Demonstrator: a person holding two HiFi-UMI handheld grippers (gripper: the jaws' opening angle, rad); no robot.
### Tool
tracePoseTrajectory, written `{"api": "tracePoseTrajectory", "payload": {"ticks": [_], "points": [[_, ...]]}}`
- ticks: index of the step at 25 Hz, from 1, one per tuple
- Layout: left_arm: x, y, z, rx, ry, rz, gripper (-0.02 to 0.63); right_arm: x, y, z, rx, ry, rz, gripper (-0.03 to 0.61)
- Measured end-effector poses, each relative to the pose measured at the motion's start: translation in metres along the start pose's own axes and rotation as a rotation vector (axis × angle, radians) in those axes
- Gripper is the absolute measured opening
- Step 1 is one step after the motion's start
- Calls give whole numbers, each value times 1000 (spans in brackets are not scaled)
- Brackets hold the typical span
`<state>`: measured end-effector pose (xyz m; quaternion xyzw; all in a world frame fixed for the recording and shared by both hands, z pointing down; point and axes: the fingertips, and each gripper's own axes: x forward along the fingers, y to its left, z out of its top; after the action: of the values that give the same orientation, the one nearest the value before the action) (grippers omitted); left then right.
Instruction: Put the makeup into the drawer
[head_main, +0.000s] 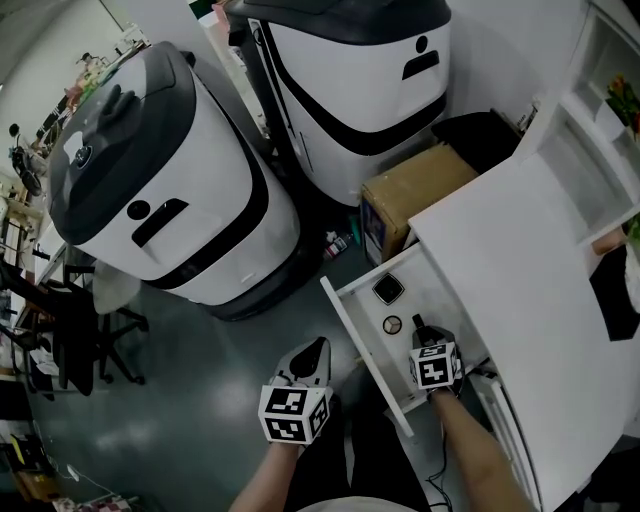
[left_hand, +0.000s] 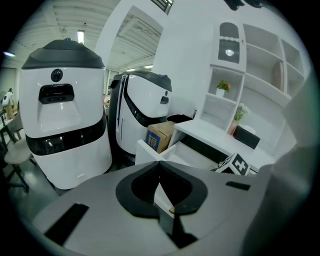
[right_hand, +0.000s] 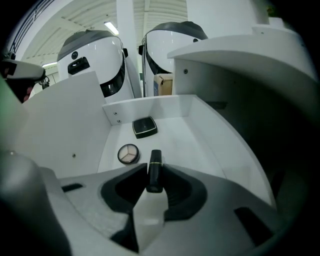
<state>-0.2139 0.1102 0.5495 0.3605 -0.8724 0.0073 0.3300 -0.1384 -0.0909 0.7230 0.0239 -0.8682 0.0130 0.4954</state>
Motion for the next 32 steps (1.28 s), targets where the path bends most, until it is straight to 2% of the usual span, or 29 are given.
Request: {"api": "tracePoseTrajectory", "payload": {"ticks": [20,32], "points": [[19,3,-2,-21,33,-1,2,32,3,-23,-53,138,23,100],[18,5,1,-24,26,-4,2,33,2,-24,-21,140,-1,101]]}}
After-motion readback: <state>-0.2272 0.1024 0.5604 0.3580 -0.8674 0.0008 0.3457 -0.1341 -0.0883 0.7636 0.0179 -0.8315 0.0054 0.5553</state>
